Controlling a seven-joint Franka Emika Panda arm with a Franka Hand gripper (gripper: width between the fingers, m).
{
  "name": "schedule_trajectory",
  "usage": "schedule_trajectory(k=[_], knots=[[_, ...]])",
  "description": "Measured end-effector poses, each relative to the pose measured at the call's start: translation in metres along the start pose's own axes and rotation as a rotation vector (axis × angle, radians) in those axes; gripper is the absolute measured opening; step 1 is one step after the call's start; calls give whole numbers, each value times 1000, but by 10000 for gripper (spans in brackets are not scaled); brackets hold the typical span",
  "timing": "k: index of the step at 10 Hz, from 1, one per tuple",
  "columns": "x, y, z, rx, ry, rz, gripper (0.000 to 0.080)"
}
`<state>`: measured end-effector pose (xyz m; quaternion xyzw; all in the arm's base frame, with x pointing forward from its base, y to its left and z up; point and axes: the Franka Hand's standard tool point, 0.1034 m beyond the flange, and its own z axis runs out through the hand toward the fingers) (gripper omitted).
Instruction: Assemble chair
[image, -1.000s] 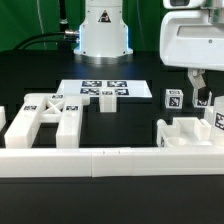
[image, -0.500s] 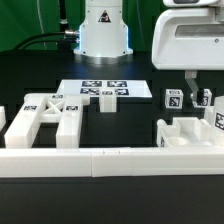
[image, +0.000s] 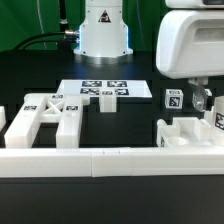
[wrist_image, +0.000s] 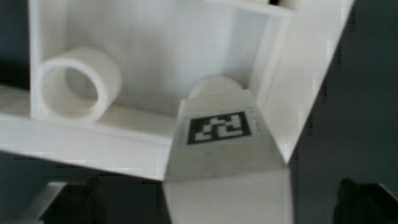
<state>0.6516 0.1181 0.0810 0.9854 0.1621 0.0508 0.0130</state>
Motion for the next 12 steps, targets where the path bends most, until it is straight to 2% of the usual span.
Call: schedule_trajectory(k=[3,5,7,9,12], knots=[[0,1,1,-5,-2,-12,622],[-1,1,1,-4,-2,22,284],[-1,0,1,-3,-2,51,287],[0,0,1,-2,6,232,287],[-1,-1,2,19,30,665,287]])
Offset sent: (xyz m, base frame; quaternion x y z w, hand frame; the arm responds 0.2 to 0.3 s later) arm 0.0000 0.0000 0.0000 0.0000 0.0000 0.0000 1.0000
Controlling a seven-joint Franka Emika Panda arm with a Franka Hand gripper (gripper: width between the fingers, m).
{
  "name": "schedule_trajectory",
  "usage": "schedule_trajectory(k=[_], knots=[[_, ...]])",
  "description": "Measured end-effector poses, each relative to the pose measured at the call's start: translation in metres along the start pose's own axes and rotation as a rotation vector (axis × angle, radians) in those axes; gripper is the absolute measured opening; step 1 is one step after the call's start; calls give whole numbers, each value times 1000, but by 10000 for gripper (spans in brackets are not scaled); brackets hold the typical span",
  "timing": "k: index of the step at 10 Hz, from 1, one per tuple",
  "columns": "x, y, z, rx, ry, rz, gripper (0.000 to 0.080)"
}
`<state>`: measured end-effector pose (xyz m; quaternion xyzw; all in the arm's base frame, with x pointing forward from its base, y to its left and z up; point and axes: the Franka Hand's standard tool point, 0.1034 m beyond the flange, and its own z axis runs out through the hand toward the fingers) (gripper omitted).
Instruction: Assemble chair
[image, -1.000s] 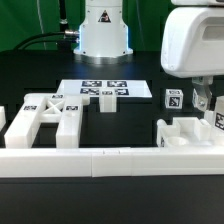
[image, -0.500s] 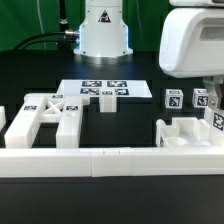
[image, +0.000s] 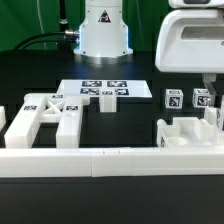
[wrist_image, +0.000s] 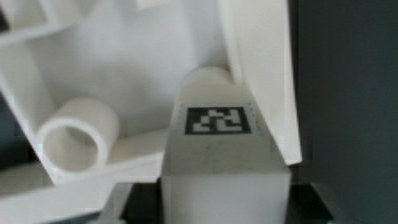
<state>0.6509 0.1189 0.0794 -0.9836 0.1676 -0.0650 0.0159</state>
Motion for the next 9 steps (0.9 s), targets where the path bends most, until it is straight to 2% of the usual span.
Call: schedule_trajectory(k=[2,3,7,9], knots=[[0,0,0,11,1,216,287],[-1,0,0,3,3,394,287],[-2,1,0,-11,5,733,287],[-2,2,0,-9,0,723,293]])
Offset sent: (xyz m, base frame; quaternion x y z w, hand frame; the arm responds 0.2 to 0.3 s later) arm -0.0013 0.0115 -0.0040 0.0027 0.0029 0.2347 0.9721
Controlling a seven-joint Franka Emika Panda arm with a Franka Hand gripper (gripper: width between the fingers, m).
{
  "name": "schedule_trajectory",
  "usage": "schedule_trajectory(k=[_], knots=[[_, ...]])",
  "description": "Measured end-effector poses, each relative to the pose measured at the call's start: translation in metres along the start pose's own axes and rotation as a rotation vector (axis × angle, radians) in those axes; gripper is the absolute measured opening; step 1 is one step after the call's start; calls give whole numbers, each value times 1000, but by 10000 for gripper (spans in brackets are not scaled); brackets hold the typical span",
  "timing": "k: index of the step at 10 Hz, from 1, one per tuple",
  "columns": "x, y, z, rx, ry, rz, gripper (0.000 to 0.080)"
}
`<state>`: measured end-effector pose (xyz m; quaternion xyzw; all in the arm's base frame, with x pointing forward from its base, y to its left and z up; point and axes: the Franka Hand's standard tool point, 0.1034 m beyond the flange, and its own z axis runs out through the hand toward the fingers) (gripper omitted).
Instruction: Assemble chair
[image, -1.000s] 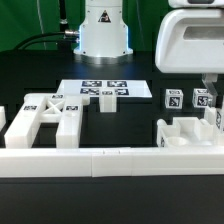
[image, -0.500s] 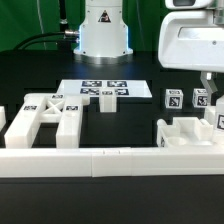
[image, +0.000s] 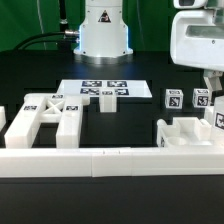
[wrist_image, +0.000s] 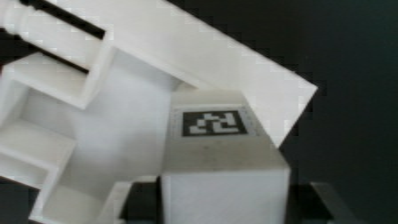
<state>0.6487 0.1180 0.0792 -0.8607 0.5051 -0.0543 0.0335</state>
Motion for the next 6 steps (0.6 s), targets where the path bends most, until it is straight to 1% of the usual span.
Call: schedule_trajectory(k=[1,2,3,4,6], knots=[[0,0,0,0,0,-41,293],[1,1,0,-1,0,-96,499],[-2,3,1,-23,-7,-182,499],[-1,2,1,-18,-5,-273,620],[-1,2,2,-18,-6,-427,647]])
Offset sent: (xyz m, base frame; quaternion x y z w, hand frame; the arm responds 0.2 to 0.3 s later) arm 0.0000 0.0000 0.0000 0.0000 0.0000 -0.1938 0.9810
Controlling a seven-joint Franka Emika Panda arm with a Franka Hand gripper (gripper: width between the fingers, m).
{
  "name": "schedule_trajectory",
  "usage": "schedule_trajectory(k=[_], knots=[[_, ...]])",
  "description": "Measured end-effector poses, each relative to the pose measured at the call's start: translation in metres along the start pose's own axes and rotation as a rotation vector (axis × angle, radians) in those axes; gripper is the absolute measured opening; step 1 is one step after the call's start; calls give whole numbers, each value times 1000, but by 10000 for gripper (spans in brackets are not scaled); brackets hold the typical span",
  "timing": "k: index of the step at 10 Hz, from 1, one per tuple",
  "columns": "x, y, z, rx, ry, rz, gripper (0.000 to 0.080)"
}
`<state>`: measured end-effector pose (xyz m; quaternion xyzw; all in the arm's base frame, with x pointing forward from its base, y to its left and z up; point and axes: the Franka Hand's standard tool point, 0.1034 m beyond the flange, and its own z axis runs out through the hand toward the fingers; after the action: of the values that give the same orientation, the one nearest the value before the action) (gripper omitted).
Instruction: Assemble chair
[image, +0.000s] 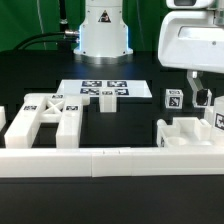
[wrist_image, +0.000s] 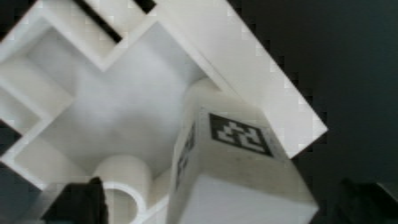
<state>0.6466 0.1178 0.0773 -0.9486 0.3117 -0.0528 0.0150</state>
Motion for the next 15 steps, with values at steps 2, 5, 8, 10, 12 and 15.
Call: schedule_trajectory(k=[2,5,8,10,12,15], knots=[[-4,-2,0,-5,-5,-172,647],[-8,-8,-1,-3,-10,-449,649],[-5,-6,0,-5,-6,-697,649],[-4,-4,0,-16,-3,-887,649],[-1,-1,0,-22,-2,-952,623],[-1,-1,0,-20,-2,-929,284]])
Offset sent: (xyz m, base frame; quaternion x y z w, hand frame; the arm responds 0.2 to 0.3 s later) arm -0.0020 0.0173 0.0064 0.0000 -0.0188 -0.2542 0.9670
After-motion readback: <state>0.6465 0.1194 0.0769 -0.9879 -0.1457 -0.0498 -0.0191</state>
